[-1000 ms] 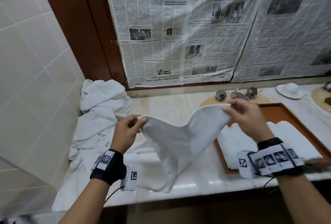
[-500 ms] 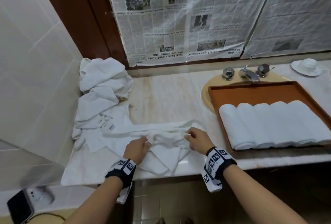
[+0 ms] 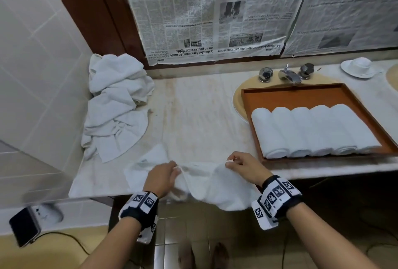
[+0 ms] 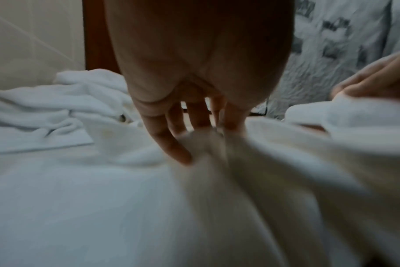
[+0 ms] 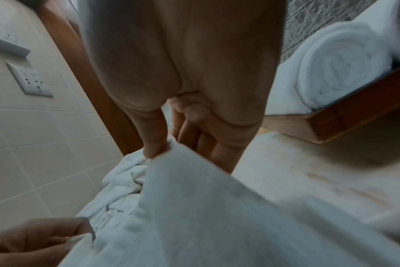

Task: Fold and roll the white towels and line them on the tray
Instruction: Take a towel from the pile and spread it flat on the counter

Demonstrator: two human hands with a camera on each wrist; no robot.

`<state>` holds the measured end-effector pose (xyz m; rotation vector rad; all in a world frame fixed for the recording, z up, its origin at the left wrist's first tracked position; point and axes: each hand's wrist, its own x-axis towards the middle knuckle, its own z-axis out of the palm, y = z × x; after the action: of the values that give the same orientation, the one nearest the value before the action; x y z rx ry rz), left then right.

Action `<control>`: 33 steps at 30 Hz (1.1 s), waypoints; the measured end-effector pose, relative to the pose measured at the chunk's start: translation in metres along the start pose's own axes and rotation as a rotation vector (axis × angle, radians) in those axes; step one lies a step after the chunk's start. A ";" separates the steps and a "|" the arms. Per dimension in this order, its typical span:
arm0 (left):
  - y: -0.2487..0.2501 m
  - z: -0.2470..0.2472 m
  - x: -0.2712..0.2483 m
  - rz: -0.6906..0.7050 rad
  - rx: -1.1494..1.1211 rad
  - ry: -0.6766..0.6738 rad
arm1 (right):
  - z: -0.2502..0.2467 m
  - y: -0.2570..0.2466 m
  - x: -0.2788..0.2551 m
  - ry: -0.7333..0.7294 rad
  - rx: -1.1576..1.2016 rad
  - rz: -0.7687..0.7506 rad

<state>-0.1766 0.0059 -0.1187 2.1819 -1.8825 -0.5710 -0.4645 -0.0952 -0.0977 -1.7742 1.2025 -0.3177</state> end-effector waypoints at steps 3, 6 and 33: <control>0.024 -0.014 -0.006 -0.037 -0.133 -0.306 | -0.002 -0.004 -0.008 -0.034 0.013 -0.007; 0.033 -0.038 -0.004 -0.063 -0.292 -0.493 | -0.007 -0.010 -0.014 -0.035 -0.004 -0.038; -0.039 -0.028 0.001 -0.242 -0.350 -0.364 | -0.006 -0.009 0.012 0.146 0.037 -0.018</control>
<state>-0.1297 0.0086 -0.1089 2.1847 -1.5168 -1.3126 -0.4575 -0.1077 -0.0900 -1.7546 1.2749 -0.4844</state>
